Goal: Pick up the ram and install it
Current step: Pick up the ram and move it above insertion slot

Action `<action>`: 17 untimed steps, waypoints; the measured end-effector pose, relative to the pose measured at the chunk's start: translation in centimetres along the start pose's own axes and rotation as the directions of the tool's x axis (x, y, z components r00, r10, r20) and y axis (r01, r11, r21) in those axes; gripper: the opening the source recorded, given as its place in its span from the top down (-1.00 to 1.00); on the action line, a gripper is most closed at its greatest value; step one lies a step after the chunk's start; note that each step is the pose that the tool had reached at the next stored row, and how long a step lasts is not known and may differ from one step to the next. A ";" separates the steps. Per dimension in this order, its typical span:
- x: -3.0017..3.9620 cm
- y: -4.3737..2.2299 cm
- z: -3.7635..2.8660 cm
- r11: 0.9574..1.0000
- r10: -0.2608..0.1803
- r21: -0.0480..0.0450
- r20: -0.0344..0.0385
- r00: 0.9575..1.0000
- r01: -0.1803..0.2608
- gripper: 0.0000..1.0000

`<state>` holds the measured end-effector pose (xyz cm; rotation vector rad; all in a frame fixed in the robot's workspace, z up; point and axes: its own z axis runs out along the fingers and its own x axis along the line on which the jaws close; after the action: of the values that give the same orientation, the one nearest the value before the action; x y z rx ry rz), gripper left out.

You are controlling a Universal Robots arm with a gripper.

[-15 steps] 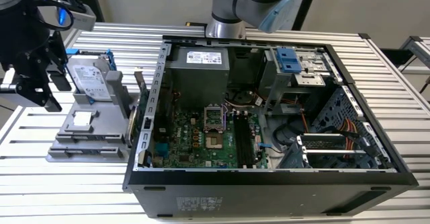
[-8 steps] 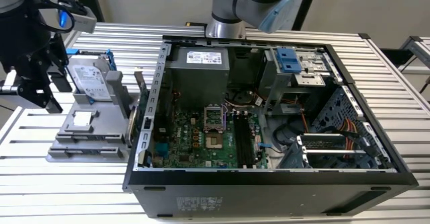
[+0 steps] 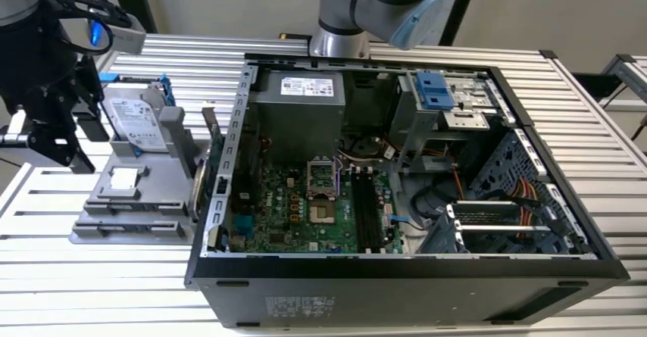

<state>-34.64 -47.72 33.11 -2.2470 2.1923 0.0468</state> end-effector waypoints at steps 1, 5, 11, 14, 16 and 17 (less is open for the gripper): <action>0.05 0.00 0.04 1.000 0.000 0.000 0.000 1.000 0.000 -1.00; 0.31 0.00 0.18 1.000 0.002 0.000 0.000 1.000 -0.002 -1.00; 0.56 0.01 0.42 1.000 0.006 0.000 0.000 1.000 -0.006 -1.00; 0.64 0.01 0.54 1.000 0.006 0.000 0.000 1.000 -0.006 -1.00; 0.68 0.01 0.64 1.000 0.006 0.000 0.000 1.000 -0.006 -1.00; 0.69 0.00 0.69 1.000 0.006 0.000 0.000 1.000 -0.006 -1.00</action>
<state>-34.64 -48.39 32.41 -2.2404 2.1989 0.0468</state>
